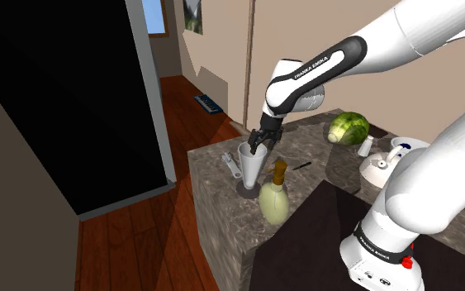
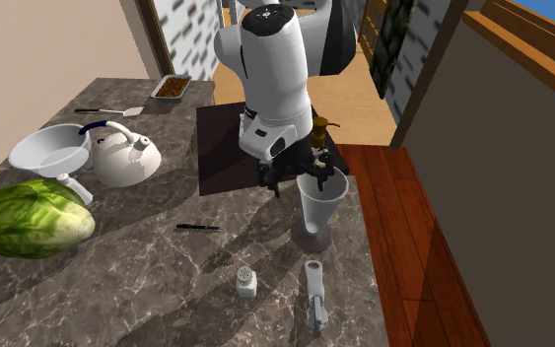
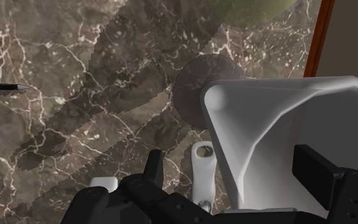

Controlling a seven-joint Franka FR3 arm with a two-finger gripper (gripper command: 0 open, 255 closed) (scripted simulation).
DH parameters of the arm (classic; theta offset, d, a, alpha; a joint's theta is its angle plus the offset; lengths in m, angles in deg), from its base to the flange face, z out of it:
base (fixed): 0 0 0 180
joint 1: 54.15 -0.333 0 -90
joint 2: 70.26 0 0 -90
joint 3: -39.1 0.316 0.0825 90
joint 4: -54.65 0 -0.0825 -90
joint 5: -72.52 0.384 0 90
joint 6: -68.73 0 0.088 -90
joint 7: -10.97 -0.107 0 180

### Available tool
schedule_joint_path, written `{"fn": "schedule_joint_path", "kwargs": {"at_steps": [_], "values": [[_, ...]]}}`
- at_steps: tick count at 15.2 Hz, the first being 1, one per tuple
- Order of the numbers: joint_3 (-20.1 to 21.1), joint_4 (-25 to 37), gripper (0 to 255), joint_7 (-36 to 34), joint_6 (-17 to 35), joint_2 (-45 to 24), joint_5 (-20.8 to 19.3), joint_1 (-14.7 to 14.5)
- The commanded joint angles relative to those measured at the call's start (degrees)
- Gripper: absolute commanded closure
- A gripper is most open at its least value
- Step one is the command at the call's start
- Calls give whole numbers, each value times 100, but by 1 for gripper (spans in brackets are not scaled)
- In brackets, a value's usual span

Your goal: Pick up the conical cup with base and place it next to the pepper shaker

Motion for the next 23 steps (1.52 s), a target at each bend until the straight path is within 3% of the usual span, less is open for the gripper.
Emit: {"fn": "schedule_joint_path", "kwargs": {"at_steps": [1, 2, 11, 23], "values": [[0, 0, 0, 0, 0, 0, 0, 0], [0, 0, 255, 0, 0, 0, 0, 0], [0, 0, 255, 0, 1, -1, 0, -1], [45, 448, 255, -296, -1032, 605, -258, 93]]}}
